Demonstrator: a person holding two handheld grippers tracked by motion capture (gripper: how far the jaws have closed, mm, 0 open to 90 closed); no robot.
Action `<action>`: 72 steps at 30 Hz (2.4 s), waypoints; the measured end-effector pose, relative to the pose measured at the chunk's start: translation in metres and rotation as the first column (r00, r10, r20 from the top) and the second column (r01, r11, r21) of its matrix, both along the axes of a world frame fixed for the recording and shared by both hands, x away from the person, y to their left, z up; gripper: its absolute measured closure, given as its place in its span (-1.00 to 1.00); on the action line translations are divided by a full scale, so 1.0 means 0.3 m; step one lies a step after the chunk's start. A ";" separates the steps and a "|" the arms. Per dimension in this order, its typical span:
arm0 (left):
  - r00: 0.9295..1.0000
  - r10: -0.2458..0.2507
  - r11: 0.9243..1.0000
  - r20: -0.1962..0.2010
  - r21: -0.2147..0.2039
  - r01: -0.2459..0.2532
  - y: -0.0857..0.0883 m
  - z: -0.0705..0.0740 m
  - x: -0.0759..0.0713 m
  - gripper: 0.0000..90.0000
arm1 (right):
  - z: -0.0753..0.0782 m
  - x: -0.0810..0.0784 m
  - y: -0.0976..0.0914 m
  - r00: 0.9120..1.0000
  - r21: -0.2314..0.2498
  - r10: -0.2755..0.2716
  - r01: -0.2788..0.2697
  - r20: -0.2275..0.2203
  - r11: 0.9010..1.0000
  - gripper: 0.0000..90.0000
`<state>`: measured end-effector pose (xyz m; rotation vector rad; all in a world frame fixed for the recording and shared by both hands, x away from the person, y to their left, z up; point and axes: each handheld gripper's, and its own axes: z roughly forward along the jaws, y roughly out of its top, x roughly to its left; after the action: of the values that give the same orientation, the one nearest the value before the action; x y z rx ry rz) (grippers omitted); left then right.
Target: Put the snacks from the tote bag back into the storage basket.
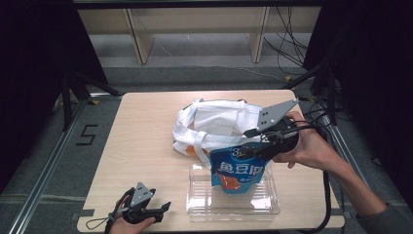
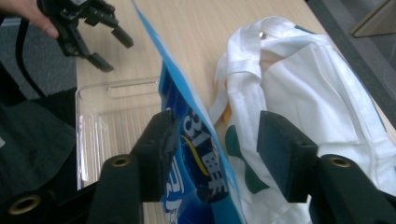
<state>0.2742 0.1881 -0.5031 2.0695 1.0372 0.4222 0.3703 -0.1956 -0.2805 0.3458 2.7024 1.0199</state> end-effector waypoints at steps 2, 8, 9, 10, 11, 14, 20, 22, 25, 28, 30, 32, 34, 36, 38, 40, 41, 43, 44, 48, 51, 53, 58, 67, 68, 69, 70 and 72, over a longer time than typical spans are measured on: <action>1.000 -0.003 1.000 -0.004 -0.003 0.003 0.000 0.001 -0.002 -0.36 | 0.000 -0.003 -0.019 1.000 0.028 -0.029 0.029 0.006 0.999 -0.07; 1.000 -0.016 1.000 -0.002 0.010 0.016 0.003 0.002 0.001 -0.36 | -0.013 -0.014 -0.067 0.998 0.105 -0.066 0.067 -0.011 0.992 -0.19; 1.000 -0.013 1.000 -0.004 0.007 0.013 0.003 0.002 0.001 -0.36 | -0.014 -0.021 -0.073 0.996 0.110 -0.084 0.086 -0.021 0.990 -0.19; 1.000 -0.004 1.000 -0.007 -0.001 0.004 0.001 0.001 -0.001 -0.36 | -0.016 -0.020 -0.078 0.997 0.112 -0.071 0.071 -0.007 0.991 -0.20; 1.000 -0.009 1.000 -0.009 0.010 0.009 0.003 0.004 -0.001 -0.36 | -0.016 -0.022 -0.085 0.997 0.118 -0.079 0.079 -0.004 0.990 -0.22; 1.000 -0.001 1.000 -0.009 0.002 0.001 0.001 0.003 -0.002 -0.36 | -0.016 -0.031 -0.106 0.995 0.138 -0.104 0.103 -0.003 0.985 -0.24; 1.000 0.003 1.000 -0.009 -0.001 -0.003 0.001 0.002 -0.002 -0.36 | -0.021 -0.045 -0.156 0.989 0.161 -0.145 0.140 0.017 0.977 -0.28; 1.000 0.003 1.000 -0.010 0.002 -0.003 0.001 0.001 -0.001 -0.36 | -0.028 -0.054 -0.169 0.988 0.168 -0.151 0.143 0.039 0.975 -0.28; 1.000 -0.009 1.000 -0.006 0.016 0.010 0.005 0.005 0.000 -0.36 | -0.039 -0.064 -0.192 0.986 0.182 -0.162 0.153 0.031 0.971 -0.29; 1.000 0.004 1.000 -0.008 0.000 -0.004 0.001 0.002 -0.002 -0.36 | -0.049 -0.072 -0.212 0.983 0.191 -0.183 0.176 0.018 0.966 -0.30; 1.000 0.003 1.000 -0.008 -0.002 -0.003 0.001 0.000 -0.001 -0.36 | -0.054 -0.076 -0.223 0.983 0.203 -0.182 0.172 0.031 0.964 -0.30; 1.000 0.001 1.000 -0.008 0.023 0.000 0.005 0.002 0.001 -0.36 | -0.057 -0.089 -0.232 0.981 0.217 -0.195 0.187 0.020 0.958 -0.30; 1.000 -0.015 0.999 -0.011 0.036 0.015 0.009 0.006 0.001 -0.36 | -0.056 -0.092 -0.243 0.982 0.206 -0.185 0.174 0.033 0.963 -0.31; 1.000 -0.017 0.999 -0.006 0.036 0.018 0.010 0.006 0.002 -0.36 | -0.062 -0.102 -0.248 0.978 0.217 -0.205 0.192 0.037 0.957 -0.31; 1.000 -0.021 0.999 -0.007 0.044 0.022 0.011 0.007 0.002 -0.36 | -0.065 -0.104 -0.258 0.978 0.222 -0.205 0.190 0.048 0.956 -0.31; 1.000 -0.020 0.999 -0.008 0.043 0.020 0.011 0.007 0.002 -0.36 | -0.069 -0.112 -0.271 0.979 0.212 -0.201 0.189 0.039 0.959 -0.31; 1.000 -0.020 0.999 -0.008 0.044 0.021 0.011 0.008 0.002 -0.36 | -0.074 -0.115 -0.274 0.976 0.225 -0.213 0.196 0.053 0.954 -0.31; 1.000 -0.021 0.999 -0.006 0.044 0.021 0.011 0.007 0.002 -0.36 | -0.084 -0.123 -0.282 0.971 0.225 -0.229 0.211 0.060 0.951 -0.31; 1.000 -0.020 0.999 -0.008 0.044 0.020 0.011 0.007 0.002 -0.36 | -0.087 -0.130 -0.288 0.970 0.217 -0.240 0.225 0.044 0.950 -0.31; 1.000 -0.010 1.000 -0.005 0.024 0.011 0.007 0.005 0.001 -0.36 | -0.113 -0.135 -0.296 0.969 0.211 -0.237 0.217 0.074 0.953 -0.31; 1.000 -0.013 1.000 0.003 0.016 0.013 0.008 0.002 0.002 -0.36 | -0.129 -0.144 -0.299 0.965 0.219 -0.255 0.235 0.064 0.947 -0.31; 1.000 -0.023 0.999 -0.002 0.046 0.023 0.014 0.008 0.002 -0.36 | -0.142 -0.146 -0.302 0.964 0.227 -0.259 0.239 0.062 0.944 -0.31; 1.000 -0.022 0.999 -0.002 0.044 0.022 0.013 0.008 0.002 -0.36 | -0.172 -0.161 -0.302 0.958 0.244 -0.280 0.258 0.059 0.935 -0.31; 1.000 0.015 1.000 0.003 0.000 -0.015 0.004 -0.001 0.002 -0.36 | -0.246 -0.162 -0.311 0.961 0.249 -0.276 0.263 0.019 0.932 -0.33; 1.000 0.015 1.000 0.003 0.000 -0.015 0.004 -0.001 0.002 -0.36 | -0.253 -0.157 -0.314 0.963 0.241 -0.270 0.259 0.016 0.935 -0.33; 1.000 0.014 1.000 0.002 0.004 -0.014 0.004 0.001 0.000 -0.36 | -0.256 -0.154 -0.317 0.962 0.243 -0.273 0.262 0.014 0.934 -0.33; 1.000 -0.002 1.000 0.000 0.011 0.002 0.007 0.004 -0.001 -0.36 | -0.261 -0.151 -0.323 0.957 0.259 -0.291 0.279 0.008 0.925 -0.33; 1.000 0.019 1.000 0.006 -0.004 -0.019 0.003 0.001 0.000 -0.36 | -0.266 -0.151 -0.329 0.951 0.265 -0.309 0.300 -0.009 0.916 -0.33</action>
<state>0.2742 0.1888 -0.5027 2.0553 1.0544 0.4354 0.3250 -0.2942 -0.3602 0.7652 2.3803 1.2727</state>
